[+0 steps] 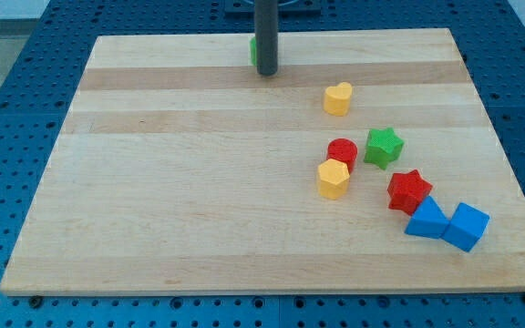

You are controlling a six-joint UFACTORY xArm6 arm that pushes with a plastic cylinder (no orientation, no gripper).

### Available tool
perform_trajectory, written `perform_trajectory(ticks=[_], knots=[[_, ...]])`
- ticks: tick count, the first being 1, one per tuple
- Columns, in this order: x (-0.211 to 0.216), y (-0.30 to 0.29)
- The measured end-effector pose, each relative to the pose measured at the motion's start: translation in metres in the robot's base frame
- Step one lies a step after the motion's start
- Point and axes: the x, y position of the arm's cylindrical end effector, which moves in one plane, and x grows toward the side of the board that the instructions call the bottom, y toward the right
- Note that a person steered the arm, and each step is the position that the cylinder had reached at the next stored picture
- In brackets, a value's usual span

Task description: Move the green circle slightly down

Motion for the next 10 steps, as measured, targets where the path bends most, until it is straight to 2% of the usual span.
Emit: perform_trajectory(ticks=[1,2,3,4,8,9,10], knots=[[0.009,-0.007],[0.002,0.054],[-0.070,0.049],[-0.081,0.026],[-0.055,-0.039],[-0.063,-0.030],[-0.073,0.021]])
